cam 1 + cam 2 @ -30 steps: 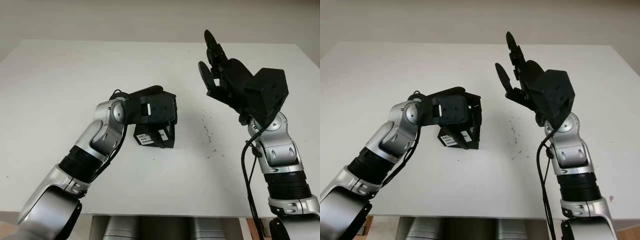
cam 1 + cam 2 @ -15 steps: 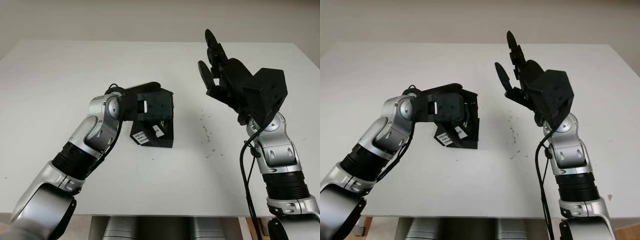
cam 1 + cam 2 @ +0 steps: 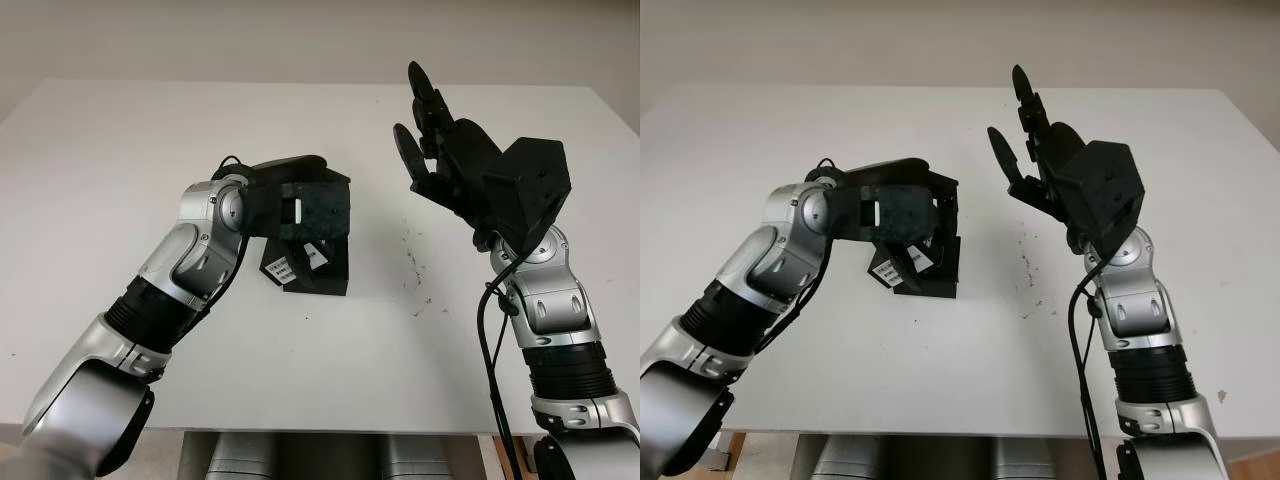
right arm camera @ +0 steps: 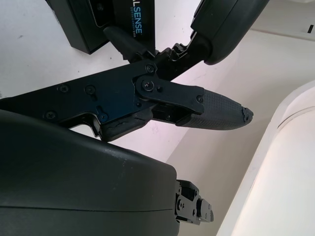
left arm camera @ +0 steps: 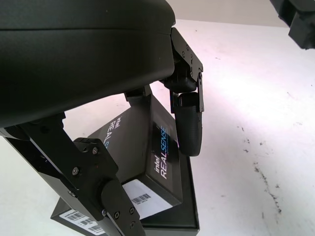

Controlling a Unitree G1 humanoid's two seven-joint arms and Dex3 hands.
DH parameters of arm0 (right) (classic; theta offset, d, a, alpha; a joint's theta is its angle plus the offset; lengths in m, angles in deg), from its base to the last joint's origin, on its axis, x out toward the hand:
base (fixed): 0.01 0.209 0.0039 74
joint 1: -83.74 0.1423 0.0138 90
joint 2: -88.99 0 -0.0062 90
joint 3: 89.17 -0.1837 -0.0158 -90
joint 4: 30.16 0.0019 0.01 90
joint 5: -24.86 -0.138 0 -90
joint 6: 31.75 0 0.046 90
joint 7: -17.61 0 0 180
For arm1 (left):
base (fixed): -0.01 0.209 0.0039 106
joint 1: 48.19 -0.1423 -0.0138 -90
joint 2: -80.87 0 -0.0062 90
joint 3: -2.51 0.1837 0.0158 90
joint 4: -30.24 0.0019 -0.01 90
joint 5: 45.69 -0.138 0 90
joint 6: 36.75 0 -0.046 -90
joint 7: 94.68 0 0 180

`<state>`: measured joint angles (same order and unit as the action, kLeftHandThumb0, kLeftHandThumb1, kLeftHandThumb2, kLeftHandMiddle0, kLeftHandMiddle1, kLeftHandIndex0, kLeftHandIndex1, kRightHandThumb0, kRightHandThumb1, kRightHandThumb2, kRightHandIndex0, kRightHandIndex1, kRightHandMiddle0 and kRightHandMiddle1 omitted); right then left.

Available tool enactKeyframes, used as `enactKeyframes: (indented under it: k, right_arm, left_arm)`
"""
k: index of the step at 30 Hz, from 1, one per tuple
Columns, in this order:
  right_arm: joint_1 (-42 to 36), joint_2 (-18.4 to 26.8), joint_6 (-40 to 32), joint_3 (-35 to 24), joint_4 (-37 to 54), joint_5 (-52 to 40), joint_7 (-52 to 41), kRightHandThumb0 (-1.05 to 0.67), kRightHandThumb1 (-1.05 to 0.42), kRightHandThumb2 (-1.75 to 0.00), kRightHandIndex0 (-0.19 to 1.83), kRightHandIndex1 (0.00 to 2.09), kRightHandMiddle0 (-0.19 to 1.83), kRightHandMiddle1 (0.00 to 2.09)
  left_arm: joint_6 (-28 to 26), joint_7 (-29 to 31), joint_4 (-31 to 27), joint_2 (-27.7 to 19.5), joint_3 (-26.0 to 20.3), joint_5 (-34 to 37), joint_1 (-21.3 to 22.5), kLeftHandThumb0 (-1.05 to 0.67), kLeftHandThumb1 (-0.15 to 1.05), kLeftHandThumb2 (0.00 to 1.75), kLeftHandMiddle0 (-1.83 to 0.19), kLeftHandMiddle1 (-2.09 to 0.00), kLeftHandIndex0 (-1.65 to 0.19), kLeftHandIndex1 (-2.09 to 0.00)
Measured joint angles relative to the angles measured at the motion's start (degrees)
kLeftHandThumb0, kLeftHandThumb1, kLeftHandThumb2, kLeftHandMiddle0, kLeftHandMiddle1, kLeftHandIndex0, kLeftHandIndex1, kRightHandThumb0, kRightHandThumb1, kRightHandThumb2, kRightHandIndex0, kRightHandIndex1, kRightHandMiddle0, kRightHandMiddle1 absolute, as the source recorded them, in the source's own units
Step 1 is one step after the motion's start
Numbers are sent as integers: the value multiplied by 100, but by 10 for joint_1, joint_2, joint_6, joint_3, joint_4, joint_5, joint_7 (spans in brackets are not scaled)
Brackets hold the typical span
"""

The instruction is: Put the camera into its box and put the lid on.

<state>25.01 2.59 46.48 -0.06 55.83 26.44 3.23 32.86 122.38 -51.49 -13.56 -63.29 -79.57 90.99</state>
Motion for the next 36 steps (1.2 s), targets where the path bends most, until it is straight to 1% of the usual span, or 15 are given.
enactKeyframes:
  k: [7,9,10,11,12,13,14,15,16,17,19,20,23,31,36]
  right_arm:
    - [0,0,0,0,0,3,2,-79,-105,-65,-19,3,-16,5]
    - [0,0,0,0,0,3,3,-78,-105,-65,-19,3,-17,5]
    - [0,0,0,0,0,3,3,-77,-105,-65,-19,3,-17,5]
    - [0,0,0,0,0,3,3,-77,-105,-66,-19,3,-17,5]
    - [0,0,1,0,0,3,3,-76,-105,-66,-19,3,-17,5]
    - [0,0,2,0,0,2,2,-76,-105,-66,-19,3,-17,5]
    - [0,0,3,0,0,2,2,-76,-105,-66,-19,3,-17,5]
    - [0,0,3,0,0,2,2,-76,-105,-66,-19,3,-17,5]
    - [0,0,3,0,0,2,2,-76,-105,-66,-19,3,-17,5]
    - [-1,0,3,0,0,2,2,-76,-105,-65,-19,2,-17,5]
    - [-1,0,2,0,0,1,2,-76,-105,-65,-19,2,-18,5]
    - [-1,0,3,0,0,0,2,-75,-105,-65,-19,2,-17,5]
    - [-1,-1,3,-1,0,-2,4,-75,-105,-65,-18,3,-16,6]
    - [-2,-4,3,-2,1,-3,5,-76,-105,-65,-19,4,-16,6]
    - [-2,-3,3,-2,1,-3,5,-75,-105,-66,-19,2,-18,5]
  left_arm:
    - [9,-14,13,19,13,-3,0,-14,89,5,-48,-163,-38,-147]
    - [11,-27,20,27,15,-3,-3,-18,89,6,-44,-169,-26,-140]
    - [11,-31,21,29,16,-3,-4,-22,89,5,-40,-173,-13,-130]
    - [11,-33,21,31,17,-3,-7,-28,89,5,-37,-194,-2,-114]
    - [11,-34,21,33,19,-4,-8,-34,89,5,-42,-202,4,-92]
    - [10,-33,21,33,22,-7,-9,-40,89,5,-27,-205,6,-71]
    - [10,-31,21,33,26,-10,-9,-46,89,5,0,-196,7,-47]
    - [9,-26,21,32,31,-14,-9,-50,90,6,10,-168,7,-36]
    - [9,-22,21,32,37,-18,-10,-51,90,6,14,-153,7,-29]
    - [9,-19,20,32,41,-19,-12,-54,91,6,17,-117,9,-22]
    - [9,-18,20,32,45,-20,-20,-56,91,6,19,-95,10,-17]
    - [9,-18,20,32,45,-20,-24,-58,92,6,19,-103,10,-14]
    - [8,-19,20,33,46,-22,-30,-59,93,6,19,-68,9,-11]
    - [-6,-24,16,53,45,-17,-30,-56,94,5,19,-44,8,-7]
    - [0,-23,16,53,46,-19,-30,-57,93,5,19,-62,6,-7]
